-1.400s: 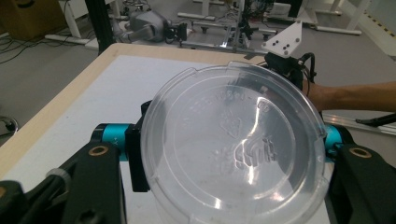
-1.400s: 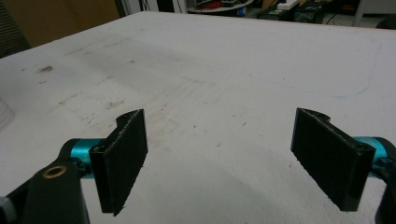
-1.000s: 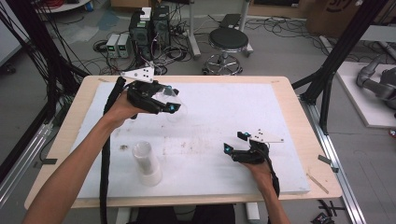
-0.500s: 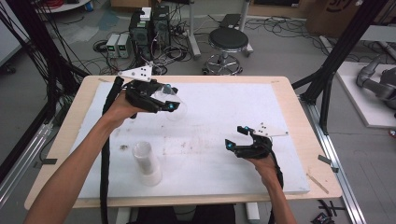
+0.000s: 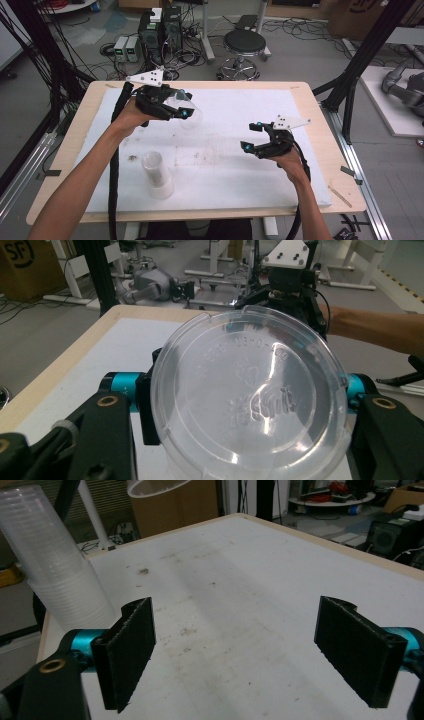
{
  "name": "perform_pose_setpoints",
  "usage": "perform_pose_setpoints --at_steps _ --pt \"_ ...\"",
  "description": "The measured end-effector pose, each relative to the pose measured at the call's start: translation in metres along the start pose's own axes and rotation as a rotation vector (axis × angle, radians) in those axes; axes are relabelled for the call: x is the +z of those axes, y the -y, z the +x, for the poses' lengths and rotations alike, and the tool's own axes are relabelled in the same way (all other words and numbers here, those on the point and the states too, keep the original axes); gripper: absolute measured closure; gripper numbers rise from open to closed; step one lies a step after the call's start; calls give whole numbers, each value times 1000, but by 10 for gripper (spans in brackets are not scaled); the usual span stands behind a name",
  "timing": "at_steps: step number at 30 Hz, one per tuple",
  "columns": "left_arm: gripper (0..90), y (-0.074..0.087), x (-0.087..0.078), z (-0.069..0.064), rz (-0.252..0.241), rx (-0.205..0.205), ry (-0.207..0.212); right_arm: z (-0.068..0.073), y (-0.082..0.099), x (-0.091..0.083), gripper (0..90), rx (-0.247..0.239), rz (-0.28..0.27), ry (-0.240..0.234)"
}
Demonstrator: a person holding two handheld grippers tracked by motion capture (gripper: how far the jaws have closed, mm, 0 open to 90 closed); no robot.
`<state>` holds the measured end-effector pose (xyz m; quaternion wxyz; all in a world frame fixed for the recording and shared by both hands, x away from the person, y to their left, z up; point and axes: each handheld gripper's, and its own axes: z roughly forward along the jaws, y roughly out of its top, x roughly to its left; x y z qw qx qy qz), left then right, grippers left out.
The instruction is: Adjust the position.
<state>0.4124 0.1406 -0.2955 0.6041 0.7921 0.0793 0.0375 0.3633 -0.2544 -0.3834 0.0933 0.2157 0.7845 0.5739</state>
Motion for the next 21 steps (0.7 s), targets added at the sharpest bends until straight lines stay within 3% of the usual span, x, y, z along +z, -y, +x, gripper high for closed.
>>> perform_pose_setpoints --at_steps 7,11,13,21 --pt "406 4 2 0 -43 -17 7 -9 -32 0 147 -47 -30 -55" --pt "407 6 4 0 -54 -23 19 -11 -46 2 144 -59 -49 -116" --pt "408 6 5 0 -56 -23 24 -13 -51 4 144 -63 -74 -145" --pt "409 6 7 0 -69 -27 34 -17 -66 17 143 -95 -79 -218"
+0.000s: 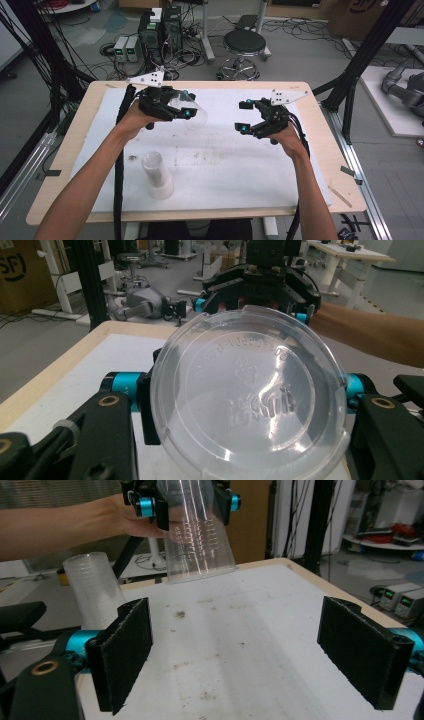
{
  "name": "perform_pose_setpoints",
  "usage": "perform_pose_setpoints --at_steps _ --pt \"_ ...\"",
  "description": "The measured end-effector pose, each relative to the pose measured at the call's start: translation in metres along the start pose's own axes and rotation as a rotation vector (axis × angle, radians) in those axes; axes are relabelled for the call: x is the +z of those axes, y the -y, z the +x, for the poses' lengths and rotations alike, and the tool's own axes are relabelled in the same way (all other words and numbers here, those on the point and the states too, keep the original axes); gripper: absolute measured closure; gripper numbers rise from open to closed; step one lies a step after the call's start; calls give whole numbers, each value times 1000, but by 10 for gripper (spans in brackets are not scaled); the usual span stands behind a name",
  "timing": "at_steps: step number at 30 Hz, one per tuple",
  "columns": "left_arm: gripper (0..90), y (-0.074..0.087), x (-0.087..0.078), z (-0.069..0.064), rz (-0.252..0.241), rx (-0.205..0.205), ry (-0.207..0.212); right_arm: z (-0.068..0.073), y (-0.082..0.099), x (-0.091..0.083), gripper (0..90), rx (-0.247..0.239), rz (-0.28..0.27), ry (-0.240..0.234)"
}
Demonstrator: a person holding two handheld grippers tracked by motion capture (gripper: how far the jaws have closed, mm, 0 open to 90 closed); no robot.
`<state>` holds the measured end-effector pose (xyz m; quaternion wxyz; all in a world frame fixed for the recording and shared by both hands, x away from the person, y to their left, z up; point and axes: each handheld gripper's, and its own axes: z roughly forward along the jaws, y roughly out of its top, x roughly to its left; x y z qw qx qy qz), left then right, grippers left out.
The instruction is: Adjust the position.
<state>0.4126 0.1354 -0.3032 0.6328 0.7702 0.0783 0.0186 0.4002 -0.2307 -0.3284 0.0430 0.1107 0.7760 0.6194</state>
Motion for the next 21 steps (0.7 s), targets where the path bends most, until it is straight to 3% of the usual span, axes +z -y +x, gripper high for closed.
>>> perform_pose_setpoints --at_steps 12,21 --pt "412 0 10 -2 1 -7 28 1 -15 36 143 -31 10 -100" --pt "413 -2 15 -3 -1 0 47 3 -20 59 143 -50 25 -143"
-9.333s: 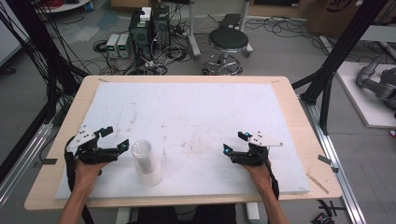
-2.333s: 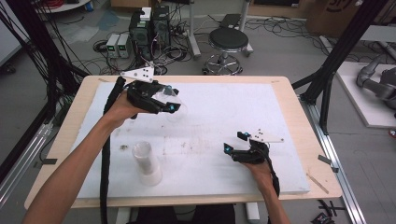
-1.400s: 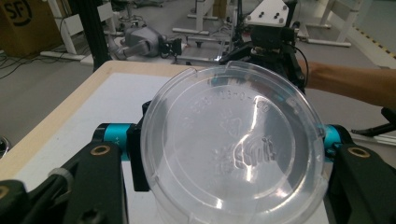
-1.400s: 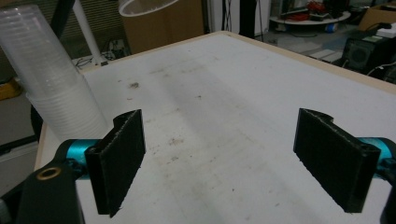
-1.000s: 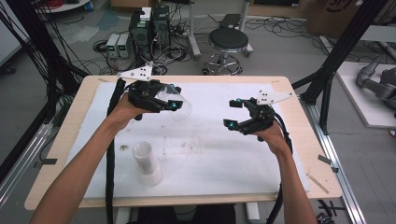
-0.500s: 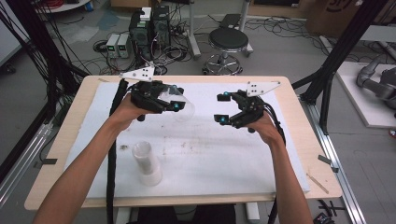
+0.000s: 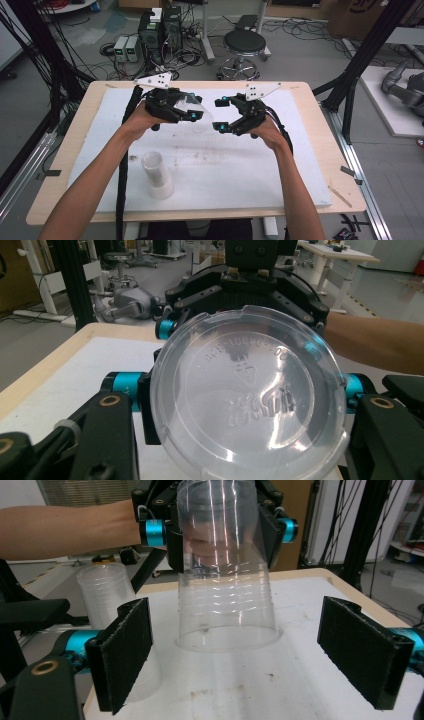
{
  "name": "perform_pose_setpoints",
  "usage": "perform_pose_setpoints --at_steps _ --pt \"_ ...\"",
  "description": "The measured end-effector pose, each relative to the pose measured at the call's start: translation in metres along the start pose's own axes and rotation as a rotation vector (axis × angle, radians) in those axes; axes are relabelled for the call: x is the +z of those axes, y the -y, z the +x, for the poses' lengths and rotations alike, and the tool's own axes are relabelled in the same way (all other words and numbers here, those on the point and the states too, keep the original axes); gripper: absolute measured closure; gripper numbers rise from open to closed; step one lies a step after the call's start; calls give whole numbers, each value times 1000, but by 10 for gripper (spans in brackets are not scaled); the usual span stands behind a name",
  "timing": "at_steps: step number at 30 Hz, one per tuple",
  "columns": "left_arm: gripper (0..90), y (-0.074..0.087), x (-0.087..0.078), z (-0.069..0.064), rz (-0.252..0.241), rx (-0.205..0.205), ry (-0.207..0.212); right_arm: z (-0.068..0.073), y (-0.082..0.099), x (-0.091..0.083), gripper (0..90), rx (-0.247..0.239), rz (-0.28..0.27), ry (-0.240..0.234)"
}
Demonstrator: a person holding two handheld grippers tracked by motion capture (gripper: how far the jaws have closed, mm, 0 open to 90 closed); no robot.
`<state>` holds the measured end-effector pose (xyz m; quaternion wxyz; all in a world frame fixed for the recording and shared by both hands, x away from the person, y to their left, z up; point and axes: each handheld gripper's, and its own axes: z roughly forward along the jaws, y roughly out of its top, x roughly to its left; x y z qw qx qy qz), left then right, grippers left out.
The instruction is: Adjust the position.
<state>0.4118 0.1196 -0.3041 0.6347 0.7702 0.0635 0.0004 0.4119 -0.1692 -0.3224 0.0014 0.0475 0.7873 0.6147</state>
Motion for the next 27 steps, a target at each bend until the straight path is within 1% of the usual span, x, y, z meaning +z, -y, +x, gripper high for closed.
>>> perform_pose_setpoints --at_steps 7,10,12,13,16,17,21,27 --pt "413 0 3 -1 -3 -3 12 1 -1 11 143 -6 14 -13" --pt "414 -1 4 -1 -2 2 18 2 -3 16 143 -14 14 -18" --pt "414 -1 5 -2 1 4 22 3 -4 20 143 -20 24 -23" --pt "414 -1 6 -3 -3 3 26 4 -6 24 143 -30 23 -33" --pt "414 -2 6 -3 -4 5 27 5 -7 27 143 -31 22 -36" --pt "414 -2 6 -3 -5 5 27 5 -7 29 143 -35 30 -42" --pt "415 -2 7 -4 -10 5 32 4 -5 36 144 -37 46 -43" --pt "415 -3 6 -4 -20 4 36 4 -5 38 153 -46 54 -33"
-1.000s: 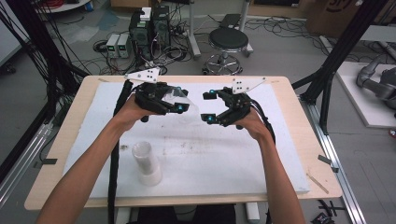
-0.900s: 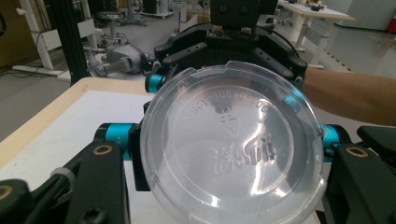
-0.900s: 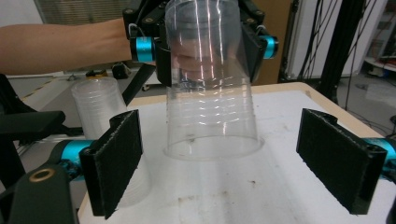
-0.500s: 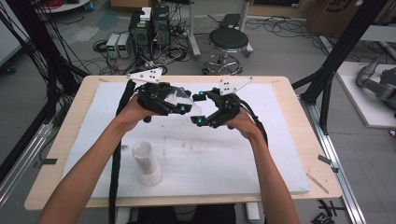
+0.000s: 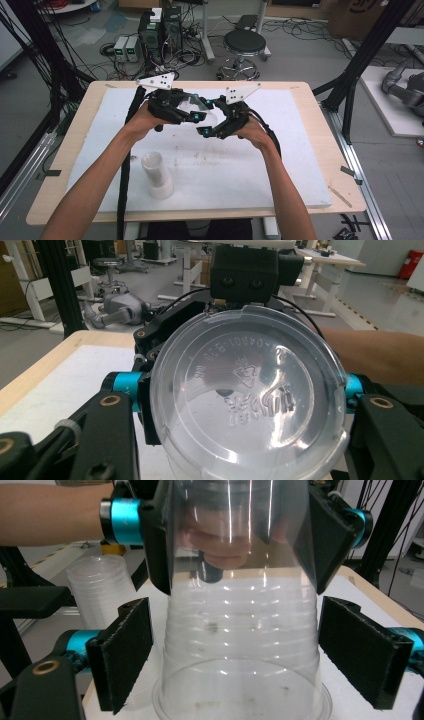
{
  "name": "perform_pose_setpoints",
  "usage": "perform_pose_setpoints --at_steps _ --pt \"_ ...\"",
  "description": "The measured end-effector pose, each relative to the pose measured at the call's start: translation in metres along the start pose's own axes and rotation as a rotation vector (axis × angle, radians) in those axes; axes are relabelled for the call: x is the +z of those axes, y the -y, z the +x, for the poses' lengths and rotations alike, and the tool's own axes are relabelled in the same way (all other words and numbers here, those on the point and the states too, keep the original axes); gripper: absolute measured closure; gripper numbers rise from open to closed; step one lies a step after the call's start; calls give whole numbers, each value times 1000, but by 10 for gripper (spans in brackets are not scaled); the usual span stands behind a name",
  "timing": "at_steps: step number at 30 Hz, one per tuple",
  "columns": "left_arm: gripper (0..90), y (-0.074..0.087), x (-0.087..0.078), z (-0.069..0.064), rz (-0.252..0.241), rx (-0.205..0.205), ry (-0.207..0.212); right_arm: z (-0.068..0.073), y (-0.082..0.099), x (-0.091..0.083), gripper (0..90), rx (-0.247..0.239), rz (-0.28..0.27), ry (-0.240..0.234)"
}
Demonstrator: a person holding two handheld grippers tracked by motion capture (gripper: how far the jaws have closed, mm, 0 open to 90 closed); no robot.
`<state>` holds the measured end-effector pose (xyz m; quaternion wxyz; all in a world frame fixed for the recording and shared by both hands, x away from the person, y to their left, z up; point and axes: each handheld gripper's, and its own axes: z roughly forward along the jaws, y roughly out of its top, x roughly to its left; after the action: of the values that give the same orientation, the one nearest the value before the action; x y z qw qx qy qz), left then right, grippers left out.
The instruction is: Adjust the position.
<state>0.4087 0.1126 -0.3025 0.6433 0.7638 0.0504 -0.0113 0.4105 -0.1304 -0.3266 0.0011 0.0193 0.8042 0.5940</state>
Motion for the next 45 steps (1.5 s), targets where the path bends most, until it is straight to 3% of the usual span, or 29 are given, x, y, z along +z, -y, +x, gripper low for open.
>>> perform_pose_setpoints --at_steps 29,31,32,33,34,35,41,45 --pt "419 4 -4 1 -13 -9 5 1 1 4 330 -25 35 5" --pt "392 4 -3 1 -11 -16 -1 2 1 4 335 -22 40 6" --pt "289 5 -3 1 -5 -17 -1 2 1 4 335 -22 36 5" --pt "289 5 -2 1 -4 -19 -3 2 1 4 335 -22 36 5" --pt "231 5 -1 2 -8 -32 -12 1 1 4 335 -25 38 8" --pt "83 5 -1 2 -11 -46 -20 2 1 3 336 -21 40 9" --pt "48 6 -7 4 6 -45 -28 1 1 0 335 -17 45 18" --pt "48 3 -10 2 74 -33 -40 1 2 -1 335 -17 72 32"
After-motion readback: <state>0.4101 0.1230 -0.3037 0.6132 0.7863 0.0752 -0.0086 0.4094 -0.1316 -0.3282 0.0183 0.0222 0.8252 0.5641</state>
